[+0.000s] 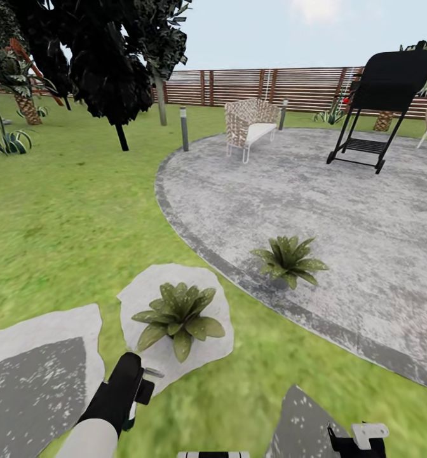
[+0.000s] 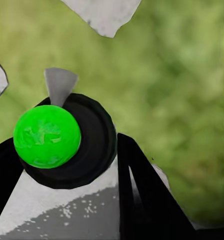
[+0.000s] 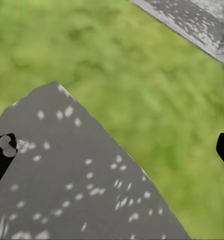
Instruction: Pick up the pesticide atomizer in the garden and spray insectifuge to fully cover both potted plants in the garden.
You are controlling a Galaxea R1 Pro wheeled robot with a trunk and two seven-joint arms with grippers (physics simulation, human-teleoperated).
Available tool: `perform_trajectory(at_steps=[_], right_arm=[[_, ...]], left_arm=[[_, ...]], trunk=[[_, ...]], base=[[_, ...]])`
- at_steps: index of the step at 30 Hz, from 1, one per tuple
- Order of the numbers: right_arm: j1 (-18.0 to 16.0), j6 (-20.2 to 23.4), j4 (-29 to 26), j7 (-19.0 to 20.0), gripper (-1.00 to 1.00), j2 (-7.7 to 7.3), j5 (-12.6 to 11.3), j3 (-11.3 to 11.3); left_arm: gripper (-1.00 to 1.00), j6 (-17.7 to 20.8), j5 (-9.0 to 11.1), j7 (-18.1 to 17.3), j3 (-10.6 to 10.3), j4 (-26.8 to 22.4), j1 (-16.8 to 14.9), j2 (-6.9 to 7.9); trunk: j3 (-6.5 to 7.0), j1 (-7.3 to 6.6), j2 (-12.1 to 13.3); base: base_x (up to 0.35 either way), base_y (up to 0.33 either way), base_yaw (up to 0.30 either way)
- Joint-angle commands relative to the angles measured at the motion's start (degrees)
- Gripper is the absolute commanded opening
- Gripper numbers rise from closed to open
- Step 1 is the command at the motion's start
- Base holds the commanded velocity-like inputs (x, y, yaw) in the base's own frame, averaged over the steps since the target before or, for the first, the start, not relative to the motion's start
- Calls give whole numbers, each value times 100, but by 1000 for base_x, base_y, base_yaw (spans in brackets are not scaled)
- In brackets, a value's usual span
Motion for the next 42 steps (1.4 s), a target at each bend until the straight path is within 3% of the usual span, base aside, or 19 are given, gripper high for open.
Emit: perform_trajectory(at_steps=[1,12,21,27,28,31,33,37,38,39,42], right_arm=[[-4,-17,3,49,100,0,3,-51],[-4,-17,4,49,100,0,3,-49],[-4,-17,4,49,100,0,3,-49],[-4,-17,3,43,100,0,3,-53],[-4,-17,4,42,100,0,3,-53],[-4,-17,4,40,100,0,3,-51],[-4,-17,4,45,100,0,3,-49],[-4,-17,4,49,100,0,3,-51],[-4,-17,4,49,100,0,3,-51],[-4,-17,1,49,100,0,3,-53],[-4,-21,-4,49,100,-3,2,-57]], left_arm=[[-100,8,-38,-55,29,-9,-3,-7],[-100,12,58,-37,29,-2,-3,-6],[-100,12,41,-23,21,-4,63,-2],[-100,50,38,-65,-13,-3,62,4],[-100,68,38,-82,-57,-6,54,3],[-100,492,36,-556,-865,-10,-14,15],[-100,604,25,-1019,-1214,-14,-73,61],[-100,675,-1,-1345,-1372,161,-429,142],[-100,680,-6,-1364,-1383,382,-598,153],[-100,685,-7,-1378,-1388,924,-982,172],[-100,685,-12,-1386,-1406,1899,-1525,190]], trunk=[[-5,1,-2],[-5,1,-2],[-5,1,-2],[-5,1,-2],[-5,1,-2],[-5,1,-2],[-5,1,-2],[-5,1,-2],[-5,1,-2],[-5,1,-2],[-5,1,-2]], base=[[247,-225,0],[250,-118,87],[13,-1,260],[-106,-115,31],[-165,-121,47],[-32,-24,214],[-7,-5,262],[-1,-1,273],[0,0,275],[0,0,267],[0,0,86]])
